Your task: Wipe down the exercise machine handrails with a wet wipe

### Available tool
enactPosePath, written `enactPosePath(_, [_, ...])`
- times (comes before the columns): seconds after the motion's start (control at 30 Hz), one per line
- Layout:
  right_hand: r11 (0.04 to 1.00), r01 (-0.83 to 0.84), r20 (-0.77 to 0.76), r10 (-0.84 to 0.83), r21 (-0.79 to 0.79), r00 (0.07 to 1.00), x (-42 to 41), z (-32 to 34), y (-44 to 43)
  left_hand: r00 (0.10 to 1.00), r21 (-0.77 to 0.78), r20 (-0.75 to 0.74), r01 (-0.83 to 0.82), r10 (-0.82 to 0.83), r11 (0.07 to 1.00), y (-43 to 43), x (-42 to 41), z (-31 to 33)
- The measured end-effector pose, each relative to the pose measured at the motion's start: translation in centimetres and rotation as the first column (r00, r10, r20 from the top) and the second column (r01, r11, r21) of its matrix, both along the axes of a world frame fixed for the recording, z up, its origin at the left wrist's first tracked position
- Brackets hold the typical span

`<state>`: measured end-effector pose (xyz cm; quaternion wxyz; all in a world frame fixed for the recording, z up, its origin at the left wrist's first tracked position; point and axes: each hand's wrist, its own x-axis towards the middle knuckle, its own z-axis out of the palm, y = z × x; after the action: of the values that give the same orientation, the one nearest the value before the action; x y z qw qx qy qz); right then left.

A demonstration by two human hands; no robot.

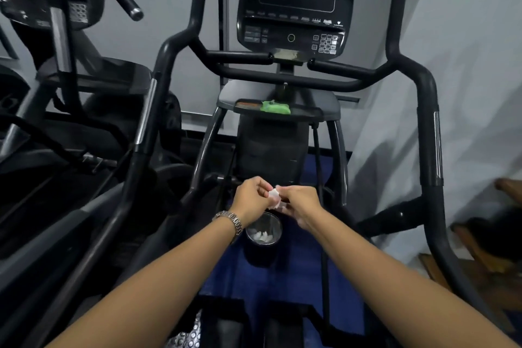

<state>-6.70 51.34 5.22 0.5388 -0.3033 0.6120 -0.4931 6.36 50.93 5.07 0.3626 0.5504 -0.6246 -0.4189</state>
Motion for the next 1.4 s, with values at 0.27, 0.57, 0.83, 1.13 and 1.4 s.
enactPosePath(0.27, [0.992, -0.054, 0.085, 0.045, 0.111, 0.995, -3.5, -3.8, -6.4, 0.998, 0.025, 0.007, -0.065, 0.065, 0.998, -6.8, -4.8, -4.1])
enactPosePath(0.57, [0.993, -0.027, -0.322, 0.064, 0.117, 0.945, -5.7, -14.7, -16.4, 0.975, 0.236, 0.14, 0.134, -0.17, 0.963, -19.2, -5.9, -14.4])
enactPosePath(0.83, [0.957, -0.216, -0.714, 0.29, 0.195, 0.637, -5.7, -27.9, -24.7, 0.888, 0.29, 0.357, 0.189, -0.289, 0.938, -26.7, -6.5, -26.1])
enactPosePath(1.13, [0.885, -0.326, -0.856, 0.428, 0.332, 0.291, -6.4, -34.7, -33.0, 0.896, 0.261, 0.378, 0.138, -0.233, 0.955, -32.6, -5.1, -33.3])
enactPosePath(1.4, [0.874, -0.314, -0.838, 0.461, 0.372, 0.29, -6.3, -37.8, -36.4, 0.93, 0.225, 0.306, 0.137, -0.204, 0.965, -34.8, -4.2, -35.8])
